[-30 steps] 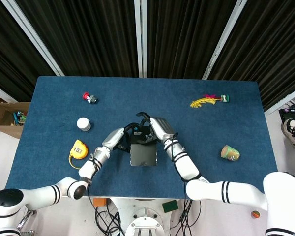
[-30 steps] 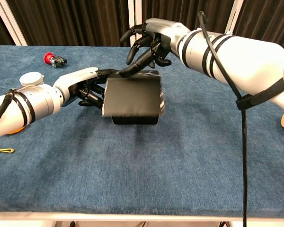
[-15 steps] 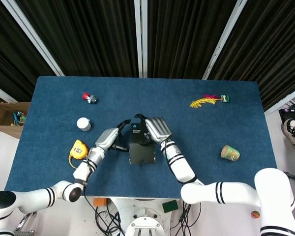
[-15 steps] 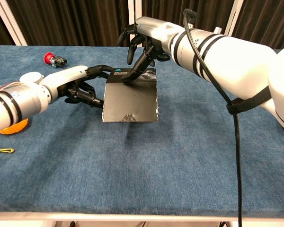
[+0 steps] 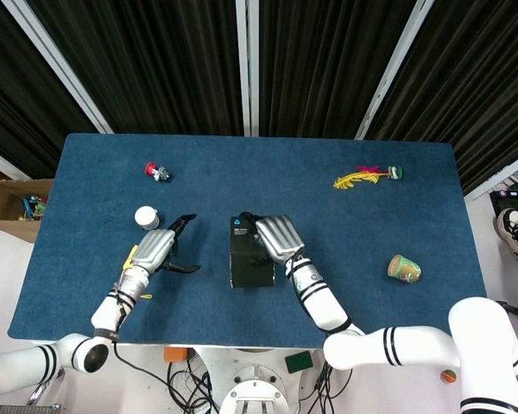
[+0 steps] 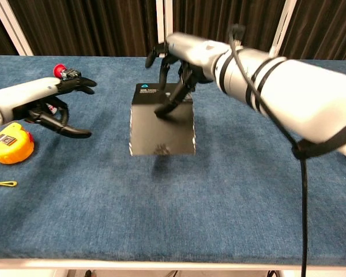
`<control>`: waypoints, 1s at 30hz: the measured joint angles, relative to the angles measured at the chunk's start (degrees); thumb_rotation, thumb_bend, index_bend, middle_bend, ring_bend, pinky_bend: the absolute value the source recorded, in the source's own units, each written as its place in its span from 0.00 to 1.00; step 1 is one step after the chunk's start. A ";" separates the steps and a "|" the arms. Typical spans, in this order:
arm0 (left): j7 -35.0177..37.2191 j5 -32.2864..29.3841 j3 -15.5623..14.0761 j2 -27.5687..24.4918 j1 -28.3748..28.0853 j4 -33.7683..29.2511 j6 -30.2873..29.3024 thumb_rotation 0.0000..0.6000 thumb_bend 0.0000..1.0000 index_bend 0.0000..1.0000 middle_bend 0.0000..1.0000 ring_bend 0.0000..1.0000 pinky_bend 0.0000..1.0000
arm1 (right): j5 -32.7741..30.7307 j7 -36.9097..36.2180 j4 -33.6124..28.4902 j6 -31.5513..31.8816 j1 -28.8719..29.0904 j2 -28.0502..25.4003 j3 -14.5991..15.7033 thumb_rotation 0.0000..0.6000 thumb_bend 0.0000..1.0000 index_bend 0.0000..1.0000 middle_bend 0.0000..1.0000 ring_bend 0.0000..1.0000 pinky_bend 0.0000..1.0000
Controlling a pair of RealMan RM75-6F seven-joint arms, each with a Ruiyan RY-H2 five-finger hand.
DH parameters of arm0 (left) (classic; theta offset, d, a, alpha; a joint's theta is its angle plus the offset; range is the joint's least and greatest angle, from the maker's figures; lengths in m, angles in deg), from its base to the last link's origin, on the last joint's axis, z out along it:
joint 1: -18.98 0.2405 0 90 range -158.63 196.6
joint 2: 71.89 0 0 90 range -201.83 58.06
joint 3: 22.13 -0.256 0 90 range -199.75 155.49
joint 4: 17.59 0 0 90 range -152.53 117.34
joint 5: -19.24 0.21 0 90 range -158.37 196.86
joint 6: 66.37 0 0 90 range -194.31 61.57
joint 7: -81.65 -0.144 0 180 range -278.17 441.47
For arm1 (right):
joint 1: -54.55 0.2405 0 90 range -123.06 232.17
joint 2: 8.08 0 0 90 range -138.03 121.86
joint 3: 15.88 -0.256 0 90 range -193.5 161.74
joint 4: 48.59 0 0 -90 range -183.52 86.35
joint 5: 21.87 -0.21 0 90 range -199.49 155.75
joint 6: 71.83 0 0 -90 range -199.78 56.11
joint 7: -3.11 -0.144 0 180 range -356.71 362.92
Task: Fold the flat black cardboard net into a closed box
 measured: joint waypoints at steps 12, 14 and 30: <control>5.20 3.06 -0.39 -5.54 4.18 -3.04 -4.00 0.71 0.07 0.00 0.07 0.61 0.96 | 21.14 0.20 19.37 6.97 -2.08 8.53 9.74 1.00 0.30 0.55 0.54 0.77 1.00; 6.19 3.64 -0.33 -5.84 4.50 -2.98 -4.30 0.71 0.07 0.00 0.07 0.61 0.95 | 25.23 -1.60 24.61 8.20 -2.65 10.01 11.37 1.00 0.34 0.58 0.56 0.77 1.00; -0.92 5.93 -0.50 -10.19 6.53 -1.78 -8.50 0.90 0.07 0.05 0.12 0.43 0.85 | 39.38 -11.74 31.31 17.78 -8.36 9.11 12.30 1.00 0.36 0.48 0.56 0.76 1.00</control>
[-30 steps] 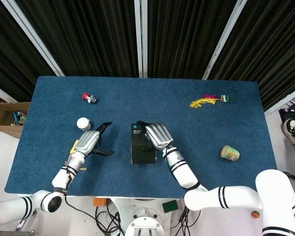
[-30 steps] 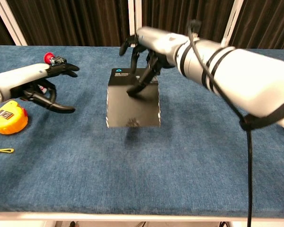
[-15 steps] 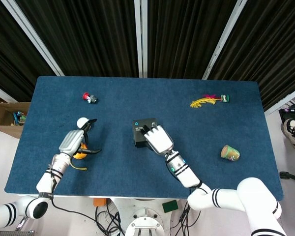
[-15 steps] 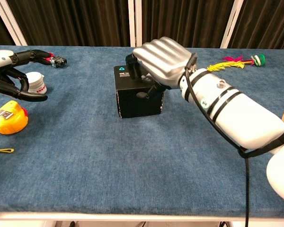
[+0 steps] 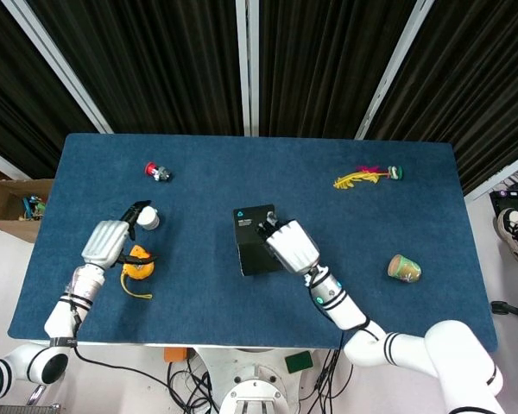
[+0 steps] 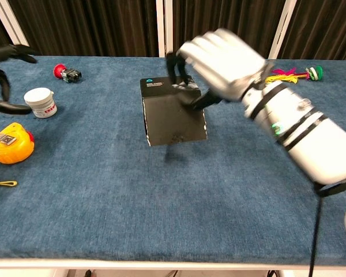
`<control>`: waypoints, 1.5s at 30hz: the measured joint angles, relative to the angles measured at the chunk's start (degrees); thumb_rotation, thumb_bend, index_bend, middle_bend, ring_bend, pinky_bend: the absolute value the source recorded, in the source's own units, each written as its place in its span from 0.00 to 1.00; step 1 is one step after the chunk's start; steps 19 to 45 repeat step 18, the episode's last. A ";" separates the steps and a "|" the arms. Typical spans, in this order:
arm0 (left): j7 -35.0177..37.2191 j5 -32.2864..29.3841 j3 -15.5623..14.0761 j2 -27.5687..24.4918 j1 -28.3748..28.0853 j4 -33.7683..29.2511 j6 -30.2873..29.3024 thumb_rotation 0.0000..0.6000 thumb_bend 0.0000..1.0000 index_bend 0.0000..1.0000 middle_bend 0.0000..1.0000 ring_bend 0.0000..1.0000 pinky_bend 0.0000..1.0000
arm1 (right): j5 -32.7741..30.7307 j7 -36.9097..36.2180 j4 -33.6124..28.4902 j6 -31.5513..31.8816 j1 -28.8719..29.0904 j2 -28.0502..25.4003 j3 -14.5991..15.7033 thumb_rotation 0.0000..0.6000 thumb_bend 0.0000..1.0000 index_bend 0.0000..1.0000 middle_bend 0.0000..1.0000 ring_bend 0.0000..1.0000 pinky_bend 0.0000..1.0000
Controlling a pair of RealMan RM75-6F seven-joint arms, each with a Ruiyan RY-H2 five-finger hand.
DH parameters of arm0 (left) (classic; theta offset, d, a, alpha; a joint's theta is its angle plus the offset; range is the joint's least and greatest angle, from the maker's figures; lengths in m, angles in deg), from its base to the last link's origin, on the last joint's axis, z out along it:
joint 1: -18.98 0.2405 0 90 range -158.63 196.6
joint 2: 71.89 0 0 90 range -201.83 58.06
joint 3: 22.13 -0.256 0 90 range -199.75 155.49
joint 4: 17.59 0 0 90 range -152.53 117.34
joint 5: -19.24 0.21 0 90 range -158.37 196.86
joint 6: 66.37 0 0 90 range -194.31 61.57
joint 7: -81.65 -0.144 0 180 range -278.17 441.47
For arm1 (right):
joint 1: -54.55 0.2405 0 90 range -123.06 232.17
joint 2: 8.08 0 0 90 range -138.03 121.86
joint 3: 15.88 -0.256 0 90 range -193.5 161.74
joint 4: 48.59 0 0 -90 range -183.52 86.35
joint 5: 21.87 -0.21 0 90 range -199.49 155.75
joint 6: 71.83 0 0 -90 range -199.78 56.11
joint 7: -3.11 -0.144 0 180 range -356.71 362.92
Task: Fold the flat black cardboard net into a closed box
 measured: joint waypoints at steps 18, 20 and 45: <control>-14.16 2.81 -8.22 -11.98 20.33 -3.41 -23.56 1.00 0.09 0.13 0.15 0.19 0.36 | -5.34 -3.13 -35.64 15.00 -29.52 -41.08 7.67 1.00 0.41 0.05 0.14 0.08 0.15; -14.16 2.81 -8.22 -11.98 20.33 -3.41 -23.56 1.00 0.09 0.13 0.15 0.19 0.36 | -5.34 -3.13 -35.64 15.00 -29.52 -41.08 7.67 1.00 0.41 0.05 0.14 0.08 0.15; -14.16 2.81 -8.22 -11.98 20.33 -3.41 -23.56 1.00 0.09 0.13 0.15 0.19 0.36 | -5.34 -3.13 -35.64 15.00 -29.52 -41.08 7.67 1.00 0.41 0.05 0.14 0.08 0.15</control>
